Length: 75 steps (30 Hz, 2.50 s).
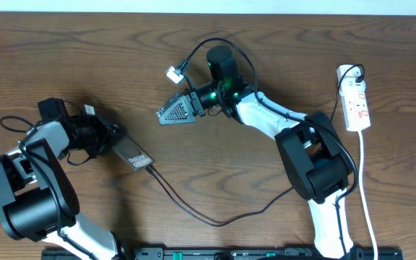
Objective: Plug charger to phone and switch on socket
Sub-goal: 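Lower the phone with the left gripper onto the table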
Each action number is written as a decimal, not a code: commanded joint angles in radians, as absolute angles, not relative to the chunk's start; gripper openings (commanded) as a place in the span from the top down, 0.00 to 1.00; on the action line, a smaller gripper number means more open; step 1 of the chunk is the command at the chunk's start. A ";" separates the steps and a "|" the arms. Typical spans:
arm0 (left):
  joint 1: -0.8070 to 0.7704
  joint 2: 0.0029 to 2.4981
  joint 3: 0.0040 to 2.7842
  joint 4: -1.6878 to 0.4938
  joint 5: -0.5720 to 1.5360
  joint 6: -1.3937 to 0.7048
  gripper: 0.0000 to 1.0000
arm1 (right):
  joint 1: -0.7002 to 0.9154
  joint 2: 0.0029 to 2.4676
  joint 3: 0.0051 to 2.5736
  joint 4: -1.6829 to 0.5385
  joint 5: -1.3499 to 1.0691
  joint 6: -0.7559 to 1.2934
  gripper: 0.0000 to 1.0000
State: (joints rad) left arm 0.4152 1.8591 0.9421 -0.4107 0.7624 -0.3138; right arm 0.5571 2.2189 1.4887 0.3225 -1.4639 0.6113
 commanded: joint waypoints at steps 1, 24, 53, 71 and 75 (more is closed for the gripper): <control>0.414 1.871 0.920 -0.419 0.706 -0.308 0.72 | 0.551 2.218 1.505 0.321 -1.473 0.617 0.01; 0.414 1.871 0.920 -0.433 0.705 -0.307 0.43 | 0.551 2.218 1.505 0.321 -1.473 0.617 0.01; 0.414 1.871 0.920 -0.512 0.634 -0.308 0.35 | 0.551 2.218 1.505 0.321 -1.473 0.617 0.01; 0.414 1.871 0.920 -0.590 0.541 -0.319 0.35 | 0.551 2.218 1.505 0.321 -1.473 0.617 0.01; 0.414 1.871 0.920 -0.592 0.540 -0.319 0.35 | 0.551 2.218 1.505 0.321 -1.473 0.617 0.01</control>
State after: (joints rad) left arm 0.4137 1.8233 0.9554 -0.5781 0.7433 -0.3176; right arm 0.5571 2.2189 1.4887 0.3225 -1.4643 0.6113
